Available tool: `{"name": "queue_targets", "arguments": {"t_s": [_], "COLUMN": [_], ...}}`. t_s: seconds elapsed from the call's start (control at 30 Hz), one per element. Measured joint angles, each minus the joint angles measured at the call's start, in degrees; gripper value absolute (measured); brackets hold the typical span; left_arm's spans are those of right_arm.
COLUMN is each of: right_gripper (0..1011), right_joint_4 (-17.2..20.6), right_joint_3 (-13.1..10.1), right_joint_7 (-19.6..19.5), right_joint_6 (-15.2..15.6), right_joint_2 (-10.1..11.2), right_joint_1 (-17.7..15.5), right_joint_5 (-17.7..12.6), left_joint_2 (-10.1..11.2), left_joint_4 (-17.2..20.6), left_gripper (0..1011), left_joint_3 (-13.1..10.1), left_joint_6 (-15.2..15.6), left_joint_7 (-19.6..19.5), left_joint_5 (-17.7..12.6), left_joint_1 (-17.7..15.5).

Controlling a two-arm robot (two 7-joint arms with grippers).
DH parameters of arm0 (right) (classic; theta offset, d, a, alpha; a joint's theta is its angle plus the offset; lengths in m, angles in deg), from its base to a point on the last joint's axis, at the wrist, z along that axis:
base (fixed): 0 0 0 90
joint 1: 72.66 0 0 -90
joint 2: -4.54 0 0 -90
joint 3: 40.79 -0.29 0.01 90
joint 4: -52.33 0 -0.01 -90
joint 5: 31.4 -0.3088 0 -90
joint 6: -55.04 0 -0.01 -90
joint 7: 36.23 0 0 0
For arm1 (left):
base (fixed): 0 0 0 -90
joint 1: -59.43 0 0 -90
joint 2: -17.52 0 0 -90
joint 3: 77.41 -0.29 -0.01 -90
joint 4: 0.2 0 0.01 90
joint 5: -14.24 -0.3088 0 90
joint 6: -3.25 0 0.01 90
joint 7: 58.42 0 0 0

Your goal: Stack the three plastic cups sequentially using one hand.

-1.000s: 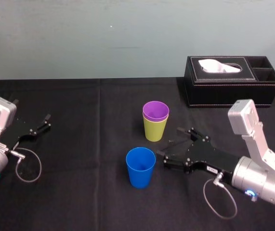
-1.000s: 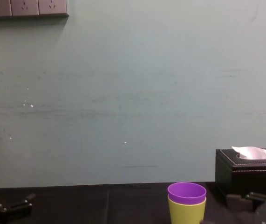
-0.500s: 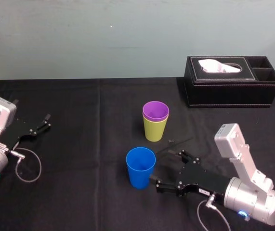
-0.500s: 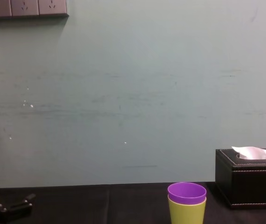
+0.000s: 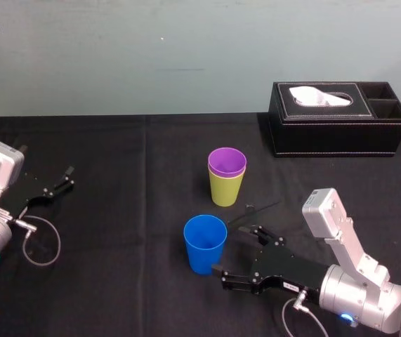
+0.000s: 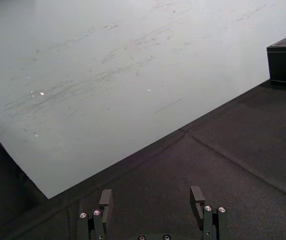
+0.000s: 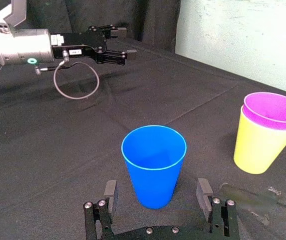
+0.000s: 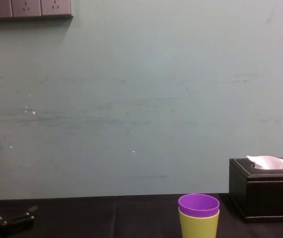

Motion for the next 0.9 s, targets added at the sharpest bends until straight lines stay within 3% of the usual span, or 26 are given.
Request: {"name": "queue_targets", "arguments": {"t_s": [0.9], "right_gripper": [1003], "right_joint_4": [-3.22], "right_joint_3": [2.07], "right_joint_7": [0.14], "right_joint_6": [0.39], "right_joint_2": [-2.83], "right_joint_1": [3.25], "right_joint_5": [1.59], "left_joint_2": [0.00], "left_joint_4": [0.00], "left_gripper": [1010], "left_joint_3": [0.00], "left_joint_6": [0.00], "left_joint_7": [0.00], "left_joint_5": [0.00], "left_joint_1": [0.00]}}
